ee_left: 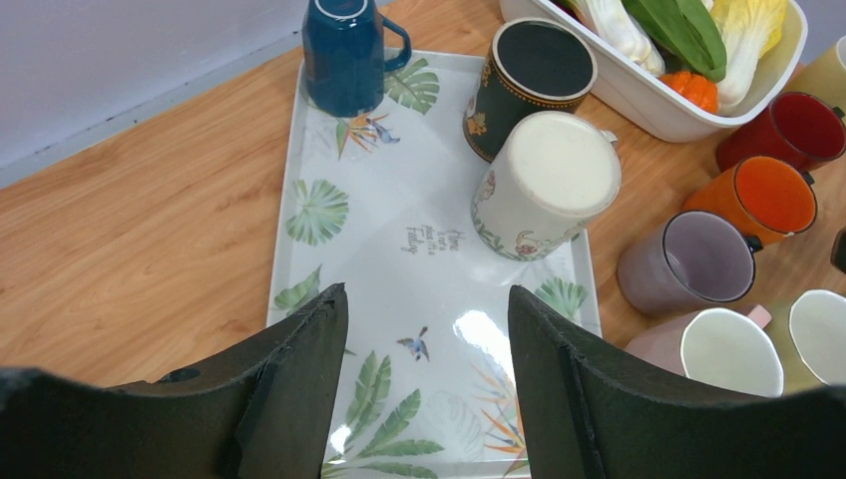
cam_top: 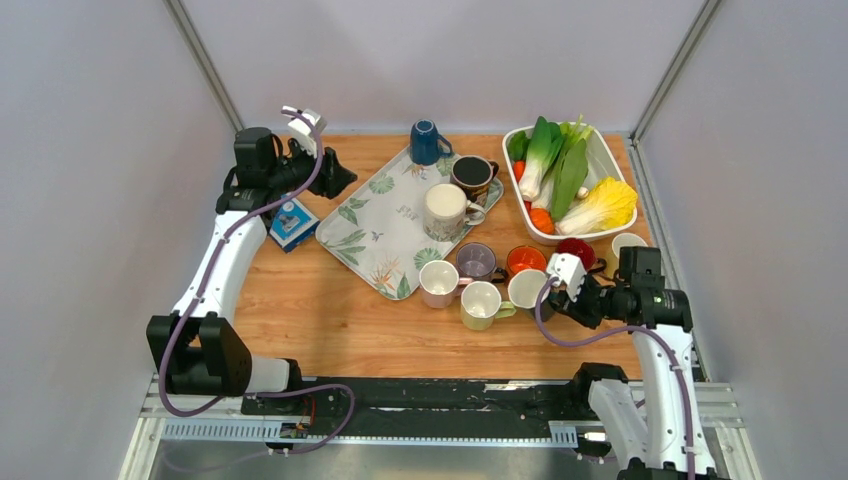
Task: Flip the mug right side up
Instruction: Place the cup at the center of the board.
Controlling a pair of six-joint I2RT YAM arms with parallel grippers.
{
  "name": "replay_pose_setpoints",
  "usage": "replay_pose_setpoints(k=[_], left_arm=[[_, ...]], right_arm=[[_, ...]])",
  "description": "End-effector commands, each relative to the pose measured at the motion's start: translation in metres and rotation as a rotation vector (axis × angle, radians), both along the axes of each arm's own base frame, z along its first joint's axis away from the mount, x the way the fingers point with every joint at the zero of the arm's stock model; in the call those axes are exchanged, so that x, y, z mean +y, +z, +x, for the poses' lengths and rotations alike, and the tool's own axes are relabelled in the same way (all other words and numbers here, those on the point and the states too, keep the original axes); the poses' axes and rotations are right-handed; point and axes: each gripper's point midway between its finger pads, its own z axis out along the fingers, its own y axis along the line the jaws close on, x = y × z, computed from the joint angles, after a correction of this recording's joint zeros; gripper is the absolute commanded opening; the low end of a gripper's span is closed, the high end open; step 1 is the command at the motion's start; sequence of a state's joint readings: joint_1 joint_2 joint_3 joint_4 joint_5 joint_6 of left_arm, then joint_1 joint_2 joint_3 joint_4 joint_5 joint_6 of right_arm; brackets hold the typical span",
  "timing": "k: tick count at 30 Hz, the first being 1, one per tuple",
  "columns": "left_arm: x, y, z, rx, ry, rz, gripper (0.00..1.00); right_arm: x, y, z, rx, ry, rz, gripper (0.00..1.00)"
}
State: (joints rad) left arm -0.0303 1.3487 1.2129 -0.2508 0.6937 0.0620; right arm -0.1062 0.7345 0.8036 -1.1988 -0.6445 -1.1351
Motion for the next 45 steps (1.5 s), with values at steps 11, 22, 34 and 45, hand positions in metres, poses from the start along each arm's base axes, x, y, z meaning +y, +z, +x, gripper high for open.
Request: replay_pose_setpoints(k=[11, 22, 34, 45], left_arm=[[0.004, 0.018, 0.004, -0.056, -0.008, 0.037, 0.67], [0.002, 0.012, 0.002, -0.036, -0.022, 0.032, 0.66], [0.007, -0.004, -0.002, -0.032, -0.026, 0.092, 0.66], [0.007, -0.015, -0.007, -0.023, -0.031, 0.1, 0.66]], right_arm=[[-0.001, -0.05, 0.014, -0.019, 0.095, 0.013, 0.0], [-0.025, -0.11, 0.004, 0.041, 0.116, -0.071, 0.0], [-0.046, -0.135, 0.01, 0.127, 0.141, -0.126, 0.26], [-0.041, -0.108, 0.025, 0.063, 0.143, -0.088, 0.33]])
